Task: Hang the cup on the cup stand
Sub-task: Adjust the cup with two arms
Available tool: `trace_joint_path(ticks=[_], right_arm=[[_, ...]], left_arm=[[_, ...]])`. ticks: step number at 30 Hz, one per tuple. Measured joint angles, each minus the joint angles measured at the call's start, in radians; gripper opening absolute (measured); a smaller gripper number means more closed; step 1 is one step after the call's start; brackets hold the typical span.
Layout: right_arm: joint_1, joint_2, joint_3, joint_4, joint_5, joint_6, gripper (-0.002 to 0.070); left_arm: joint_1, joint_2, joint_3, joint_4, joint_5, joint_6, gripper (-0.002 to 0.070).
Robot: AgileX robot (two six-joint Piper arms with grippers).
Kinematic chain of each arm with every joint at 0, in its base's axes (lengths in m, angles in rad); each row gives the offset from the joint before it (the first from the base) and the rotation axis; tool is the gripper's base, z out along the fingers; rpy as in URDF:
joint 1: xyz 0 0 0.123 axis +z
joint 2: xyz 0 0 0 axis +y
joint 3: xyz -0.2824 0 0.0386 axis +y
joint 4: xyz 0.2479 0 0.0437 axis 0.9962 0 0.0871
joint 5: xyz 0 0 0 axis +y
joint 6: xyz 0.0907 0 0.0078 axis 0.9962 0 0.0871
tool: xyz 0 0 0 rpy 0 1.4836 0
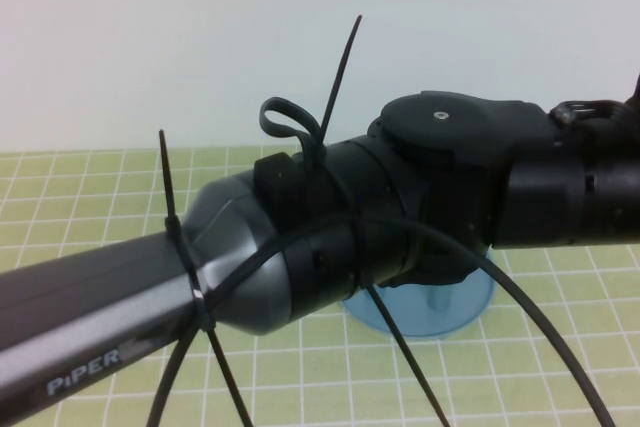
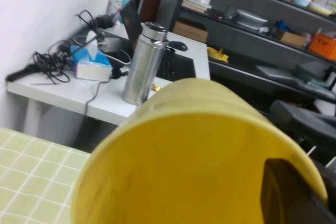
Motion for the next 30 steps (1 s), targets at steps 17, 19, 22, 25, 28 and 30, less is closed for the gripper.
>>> trace_joint_path(ticks=[17, 19, 22, 25, 28, 30], right_arm=[[0.000, 0.000, 0.000, 0.043, -0.030, -0.120, 0.0693], [0.000, 0.000, 0.000, 0.053, -0.039, -0.142, 0.0693], [0.000, 0.000, 0.000, 0.057, -0.042, -0.157, 0.0692], [0.000, 0.000, 0.000, 0.059, -0.042, -0.160, 0.0664], [0.000, 0.000, 0.000, 0.059, -0.043, -0.163, 0.0623], [0.000, 0.000, 0.000, 0.061, -0.044, -0.164, 0.0606]], left_arm=[[-0.089, 0.019, 0.000, 0.012, -0.040, 0.025, 0.0000], [-0.089, 0.019, 0.000, 0.012, -0.040, 0.025, 0.0000], [-0.089, 0.019, 0.000, 0.012, -0.040, 0.025, 0.0000], [-0.089, 0.019, 0.000, 0.012, -0.040, 0.025, 0.0000], [-0.089, 0.019, 0.000, 0.019, -0.038, 0.025, 0.0001], [-0.089, 0.019, 0.000, 0.019, -0.038, 0.025, 0.0001]])
